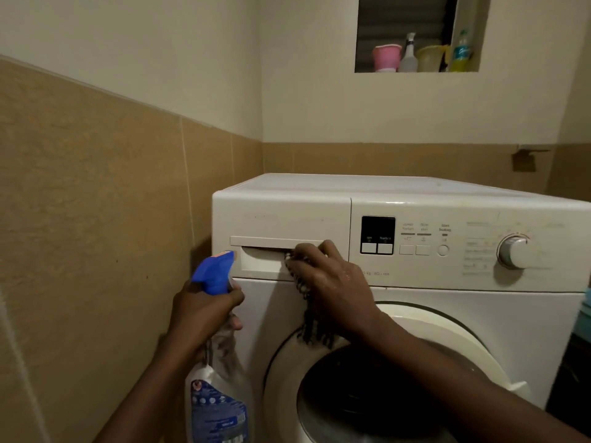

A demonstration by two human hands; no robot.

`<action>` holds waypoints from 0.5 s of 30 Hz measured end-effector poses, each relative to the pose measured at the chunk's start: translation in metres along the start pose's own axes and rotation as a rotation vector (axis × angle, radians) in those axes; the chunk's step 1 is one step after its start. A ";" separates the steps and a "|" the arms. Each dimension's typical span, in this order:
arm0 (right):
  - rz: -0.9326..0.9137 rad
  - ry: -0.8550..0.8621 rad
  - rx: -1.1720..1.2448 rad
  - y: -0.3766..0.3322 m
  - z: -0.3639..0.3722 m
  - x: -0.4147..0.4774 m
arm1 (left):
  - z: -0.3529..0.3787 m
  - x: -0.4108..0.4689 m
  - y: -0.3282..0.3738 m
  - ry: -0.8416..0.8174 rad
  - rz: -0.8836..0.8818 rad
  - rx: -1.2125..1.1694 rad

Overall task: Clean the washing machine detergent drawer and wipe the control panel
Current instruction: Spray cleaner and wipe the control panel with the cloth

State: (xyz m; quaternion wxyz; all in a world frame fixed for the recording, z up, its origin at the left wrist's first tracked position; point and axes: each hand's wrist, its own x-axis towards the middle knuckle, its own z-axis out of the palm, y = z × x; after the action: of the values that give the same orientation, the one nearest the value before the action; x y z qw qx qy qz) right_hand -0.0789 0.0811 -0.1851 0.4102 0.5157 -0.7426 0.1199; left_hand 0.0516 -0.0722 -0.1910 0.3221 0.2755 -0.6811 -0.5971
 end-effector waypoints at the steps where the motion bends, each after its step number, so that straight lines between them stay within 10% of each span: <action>1: 0.026 0.003 -0.005 0.005 -0.003 -0.006 | 0.004 -0.002 -0.002 -0.024 -0.009 0.001; 15: 0.110 0.266 0.224 0.043 -0.021 -0.059 | 0.036 -0.021 -0.008 -0.103 0.137 0.083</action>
State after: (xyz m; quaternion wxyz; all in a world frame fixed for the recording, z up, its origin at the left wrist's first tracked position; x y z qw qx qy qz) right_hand -0.0982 0.1522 -0.2048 0.4377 0.4961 -0.6910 0.2913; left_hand 0.0378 -0.0341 -0.2039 0.3152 0.2101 -0.7380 -0.5584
